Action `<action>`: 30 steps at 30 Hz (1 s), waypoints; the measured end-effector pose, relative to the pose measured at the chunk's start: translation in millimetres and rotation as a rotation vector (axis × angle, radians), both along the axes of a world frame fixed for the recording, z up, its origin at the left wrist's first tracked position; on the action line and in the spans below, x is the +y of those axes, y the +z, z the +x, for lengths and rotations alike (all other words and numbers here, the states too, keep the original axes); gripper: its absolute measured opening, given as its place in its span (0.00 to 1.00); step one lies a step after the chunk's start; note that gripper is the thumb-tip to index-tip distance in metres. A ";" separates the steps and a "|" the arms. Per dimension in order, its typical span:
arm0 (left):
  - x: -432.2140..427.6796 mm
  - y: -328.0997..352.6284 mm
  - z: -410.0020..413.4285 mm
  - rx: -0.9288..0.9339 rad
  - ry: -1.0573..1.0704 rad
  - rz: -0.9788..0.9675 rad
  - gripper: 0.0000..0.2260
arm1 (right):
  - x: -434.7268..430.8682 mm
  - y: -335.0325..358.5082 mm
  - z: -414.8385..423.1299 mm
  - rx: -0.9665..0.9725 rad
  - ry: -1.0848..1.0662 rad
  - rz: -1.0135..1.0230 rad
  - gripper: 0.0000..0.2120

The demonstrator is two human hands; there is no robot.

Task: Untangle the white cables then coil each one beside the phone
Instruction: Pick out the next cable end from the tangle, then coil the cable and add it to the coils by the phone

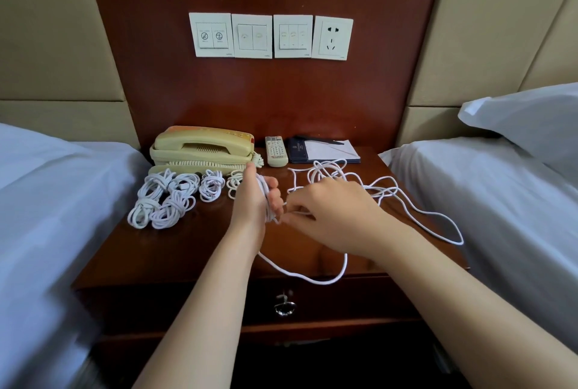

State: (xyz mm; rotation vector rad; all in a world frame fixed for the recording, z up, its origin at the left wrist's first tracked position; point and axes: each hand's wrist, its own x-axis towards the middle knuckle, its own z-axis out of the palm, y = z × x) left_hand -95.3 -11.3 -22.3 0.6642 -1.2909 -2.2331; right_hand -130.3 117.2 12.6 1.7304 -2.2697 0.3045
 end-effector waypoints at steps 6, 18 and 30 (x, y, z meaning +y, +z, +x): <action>20.8 -7.0 3.7 -0.045 -0.416 -0.265 0.32 | 5.2 1.6 -20.4 -0.104 -0.078 -0.170 0.13; 33.6 -1.6 13.6 0.072 -0.709 -0.101 0.33 | 8.1 -22.5 -67.9 -0.775 0.102 -0.318 0.19; 32.2 -2.6 21.5 0.188 -0.598 -0.046 0.20 | -0.7 -33.2 -50.4 -1.209 0.115 -0.313 0.22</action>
